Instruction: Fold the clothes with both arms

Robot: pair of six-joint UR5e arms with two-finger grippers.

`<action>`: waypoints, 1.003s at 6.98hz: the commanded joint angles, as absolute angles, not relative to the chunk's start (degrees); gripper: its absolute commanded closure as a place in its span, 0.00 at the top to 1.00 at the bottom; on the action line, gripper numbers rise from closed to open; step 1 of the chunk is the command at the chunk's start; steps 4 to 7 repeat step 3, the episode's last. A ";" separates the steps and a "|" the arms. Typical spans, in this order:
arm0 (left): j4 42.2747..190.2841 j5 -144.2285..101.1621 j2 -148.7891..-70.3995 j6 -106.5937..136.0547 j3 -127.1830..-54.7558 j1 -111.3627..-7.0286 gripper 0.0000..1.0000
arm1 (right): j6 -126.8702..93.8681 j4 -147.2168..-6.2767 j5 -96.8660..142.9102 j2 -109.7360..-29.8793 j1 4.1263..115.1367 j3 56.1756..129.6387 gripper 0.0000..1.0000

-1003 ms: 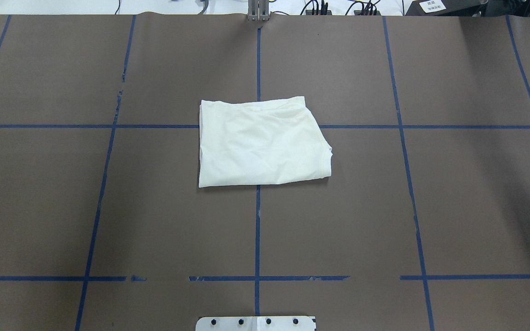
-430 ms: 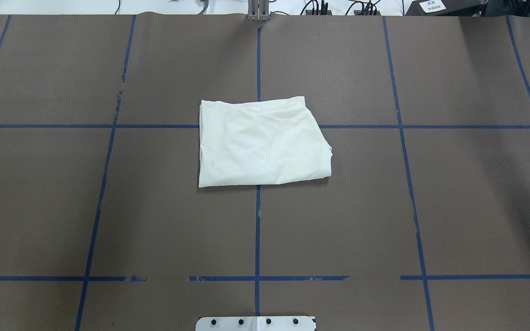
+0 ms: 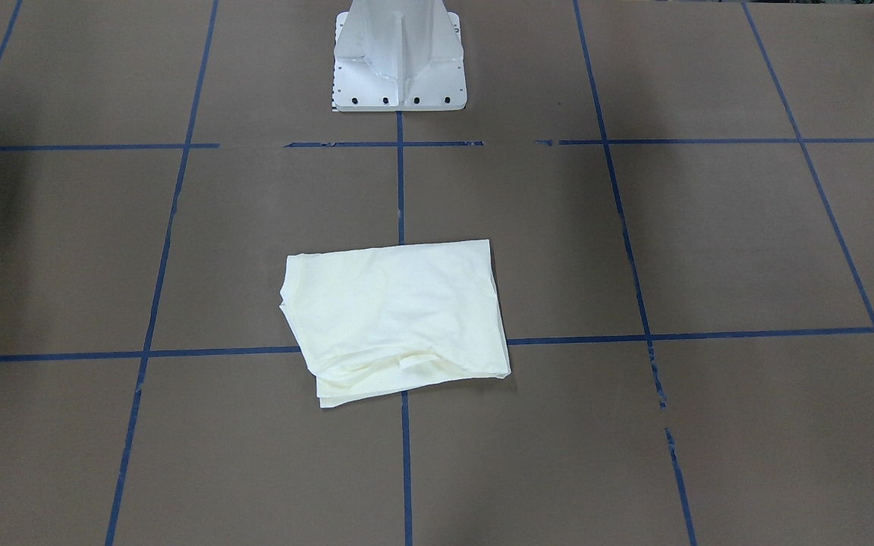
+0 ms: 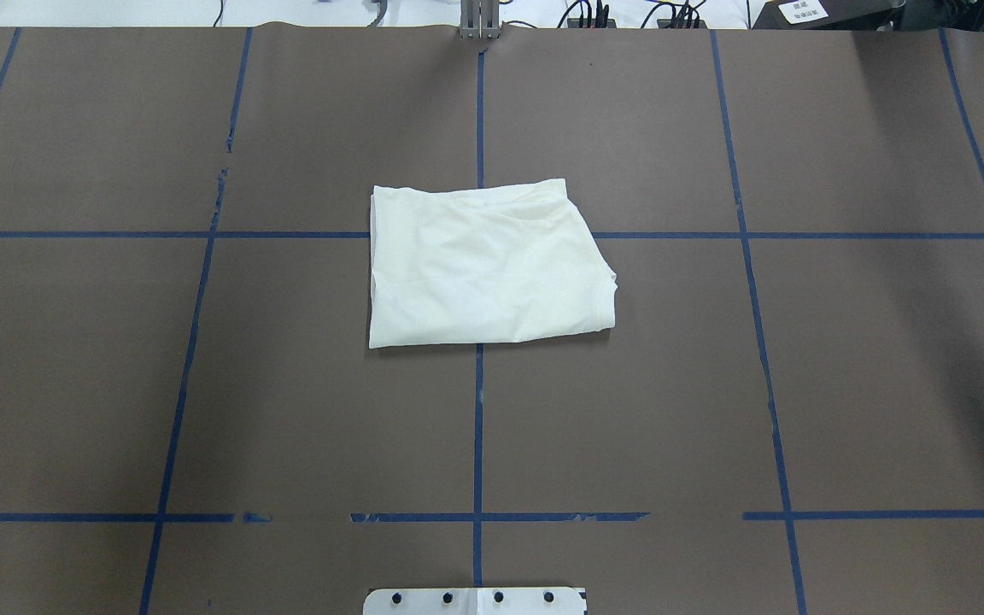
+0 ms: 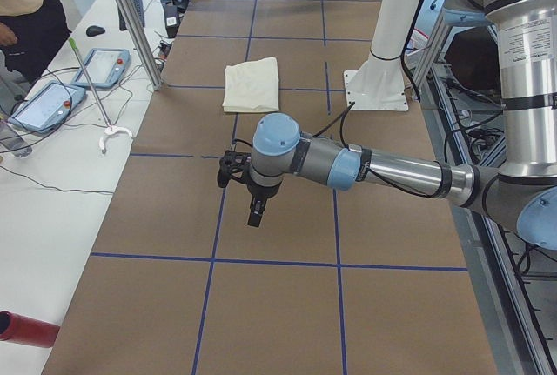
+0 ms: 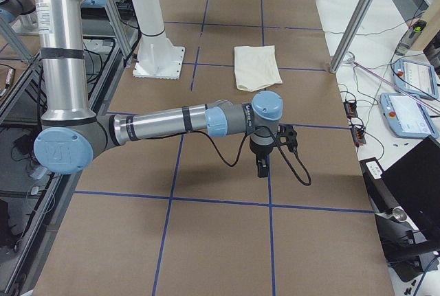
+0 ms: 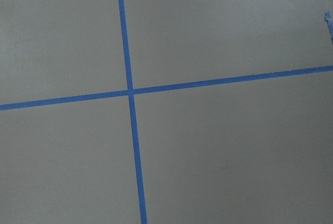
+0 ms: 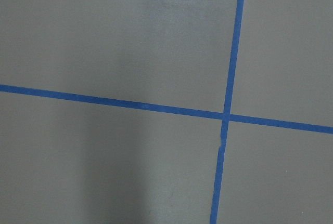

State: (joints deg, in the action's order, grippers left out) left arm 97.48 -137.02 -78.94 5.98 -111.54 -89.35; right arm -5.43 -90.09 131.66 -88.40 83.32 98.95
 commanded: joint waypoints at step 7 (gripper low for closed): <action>97.47 -137.02 -78.93 5.98 -111.62 -89.38 1.00 | -5.45 -90.09 131.66 -89.12 83.32 99.14 1.00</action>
